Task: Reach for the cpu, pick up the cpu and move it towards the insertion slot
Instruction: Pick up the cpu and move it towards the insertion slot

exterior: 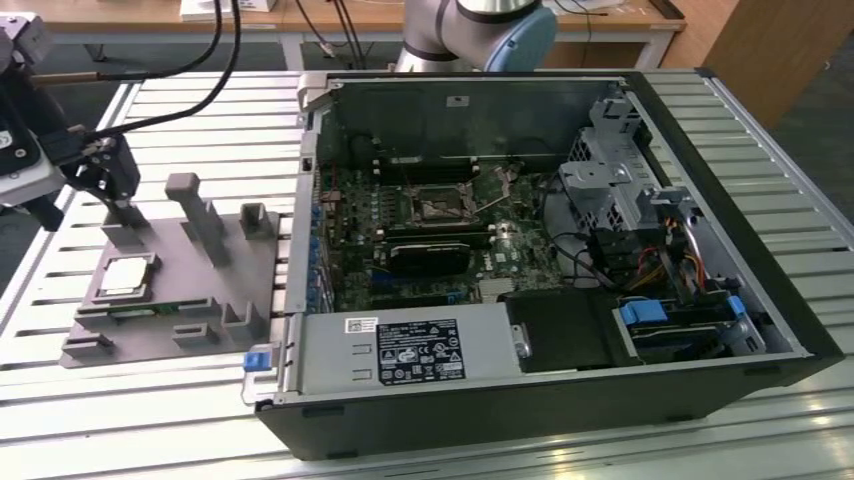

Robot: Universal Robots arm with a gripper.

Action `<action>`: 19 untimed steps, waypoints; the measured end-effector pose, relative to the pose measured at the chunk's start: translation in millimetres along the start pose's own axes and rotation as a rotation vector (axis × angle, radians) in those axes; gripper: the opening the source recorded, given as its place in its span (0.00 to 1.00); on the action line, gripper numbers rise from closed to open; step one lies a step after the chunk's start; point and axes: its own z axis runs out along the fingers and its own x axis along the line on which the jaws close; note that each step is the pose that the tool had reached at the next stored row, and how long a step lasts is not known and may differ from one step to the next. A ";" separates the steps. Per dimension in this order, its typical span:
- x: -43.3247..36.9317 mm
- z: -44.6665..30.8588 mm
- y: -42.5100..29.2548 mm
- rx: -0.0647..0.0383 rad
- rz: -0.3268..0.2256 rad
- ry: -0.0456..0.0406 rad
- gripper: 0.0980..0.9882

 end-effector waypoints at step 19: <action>1.2 34.2 -10.3 0.000 0.000 0.0030 0.70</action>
